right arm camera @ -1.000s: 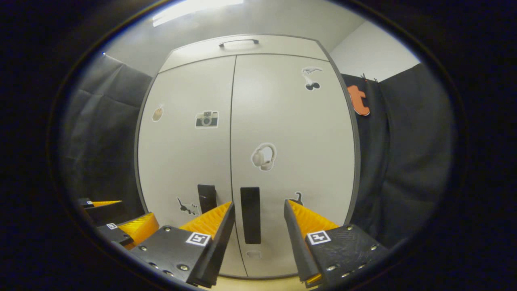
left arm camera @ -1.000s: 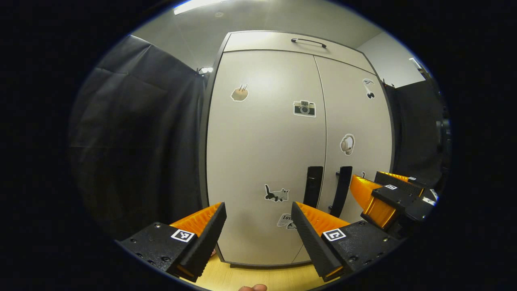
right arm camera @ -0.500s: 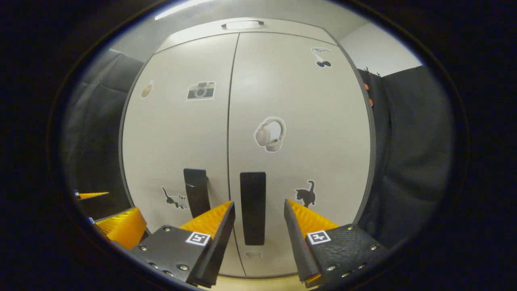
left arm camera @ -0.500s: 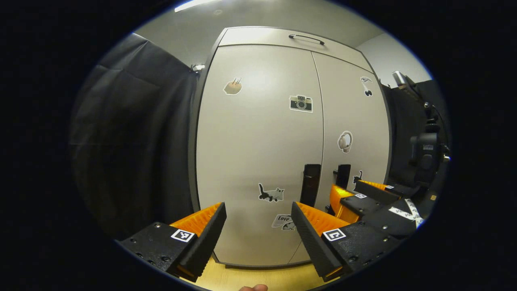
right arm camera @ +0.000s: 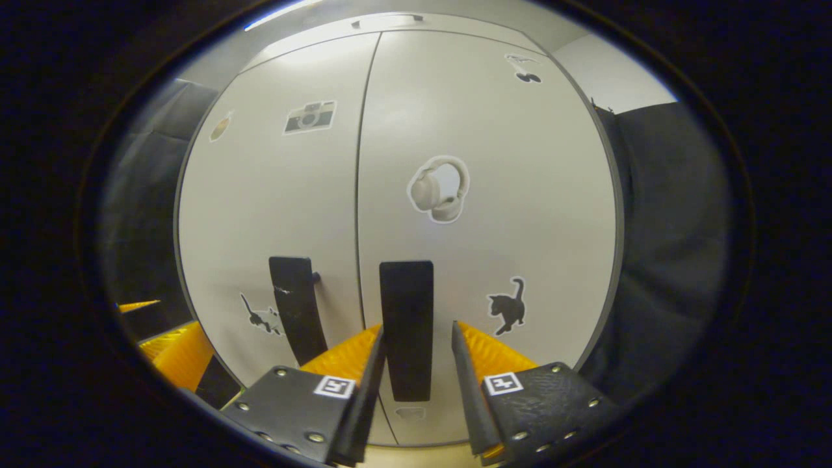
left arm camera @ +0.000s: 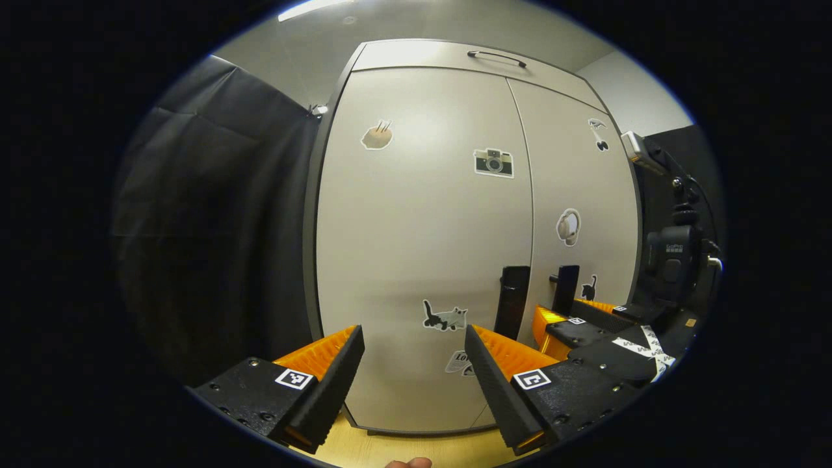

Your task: Open the right door of the double-door shoe cabinet with the right hand, and open the left door with the left hand.

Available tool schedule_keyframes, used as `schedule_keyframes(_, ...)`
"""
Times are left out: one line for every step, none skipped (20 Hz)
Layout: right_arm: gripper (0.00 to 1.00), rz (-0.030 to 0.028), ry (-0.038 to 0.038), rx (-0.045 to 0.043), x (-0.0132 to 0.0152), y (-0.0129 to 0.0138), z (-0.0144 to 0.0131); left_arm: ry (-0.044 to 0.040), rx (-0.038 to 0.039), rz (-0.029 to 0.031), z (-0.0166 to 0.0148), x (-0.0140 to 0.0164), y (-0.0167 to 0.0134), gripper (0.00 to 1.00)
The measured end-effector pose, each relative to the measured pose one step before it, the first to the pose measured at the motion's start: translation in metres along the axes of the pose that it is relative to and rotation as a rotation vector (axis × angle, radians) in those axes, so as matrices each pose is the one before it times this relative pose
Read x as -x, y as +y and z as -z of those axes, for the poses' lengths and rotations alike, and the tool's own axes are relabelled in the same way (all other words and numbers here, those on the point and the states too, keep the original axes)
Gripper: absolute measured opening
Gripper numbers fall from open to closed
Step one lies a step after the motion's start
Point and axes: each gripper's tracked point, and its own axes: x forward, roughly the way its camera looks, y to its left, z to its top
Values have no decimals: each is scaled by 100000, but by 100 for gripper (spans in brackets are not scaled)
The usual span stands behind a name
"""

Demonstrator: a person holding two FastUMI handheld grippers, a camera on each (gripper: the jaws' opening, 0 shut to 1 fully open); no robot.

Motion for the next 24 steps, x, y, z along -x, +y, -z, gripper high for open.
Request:
schedule_keyframes(49,346,-116,437,-305,-22,89,375,563,-167,122,-149,60,96)
schedule_keyframes(46,-367,243,467,3,89,192,264,376,-320,108,-51,107,96)
schedule_keyframes(46,187,-1088,572,23,21,-248,209,1,-431,66,-66,143,96)
schedule_keyframes(43,132,-90,602,-49,-28,52,130,-3,-604,-11,-151,191,96)
schedule_keyframes(43,-341,91,-561,-582,443,76,356,114,-271,110,-26,89,96)
schedule_keyframes(36,114,-434,39,512,-21,35,563,297,-54,168,13,4,96)
schedule_keyframes(36,15,-270,190,-74,56,68,453,557,261,60,1,-38,96)
schedule_keyframes(31,-707,359,-243,118,-14,-59,496,369,240,185,128,-35,96)
schedule_keyframes(31,-715,850,-1741,6,21,63,343,171,-153,41,102,86,96)
schedule_keyframes(31,-379,976,-1228,122,21,18,216,170,-177,29,102,106,96)
schedule_keyframes(31,142,23,-28,-91,-43,22,172,177,-232,-12,174,122,96)
schedule_keyframes(31,562,-411,705,65,-57,15,288,109,-304,73,252,111,96)
schedule_keyframes(36,-142,-727,-877,449,-140,-179,310,101,-199,62,179,81,96)
schedule_keyframes(22,-1061,-1,-1258,-515,123,175,276,74,-148,7,252,134,96)
schedule_keyframes(22,-1125,763,-1466,38,5,68,105,18,-150,-13,303,168,96)
schedule_keyframes(23,-363,178,-302,60,-20,-26,89,66,-162,-11,226,151,96)
schedule_keyframes(23,10,-449,803,129,-44,-17,111,189,-340,70,430,192,96)
schedule_keyframes(23,214,-1158,-286,193,32,113,0,102,-414,-32,367,217,96)
schedule_keyframes(12,-467,-1821,-913,150,-78,-346,-81,-81,-339,7,336,151,96)
schedule_keyframes(11,-1031,-319,-610,270,-51,62,-241,-328,-681,-60,241,299,96)
schedule_keyframes(11,-741,284,-245,246,25,17,-168,-333,-1029,-11,318,399,96)
schedule_keyframes(11,-691,-24,296,267,-8,7,110,-194,-940,11,329,338,96)
schedule_keyframes(11,-590,205,114,295,-73,-14,157,113,-756,100,457,313,96)
schedule_keyframes(11,-817,-154,-341,353,-69,-8,243,267,-631,95,351,225,96)
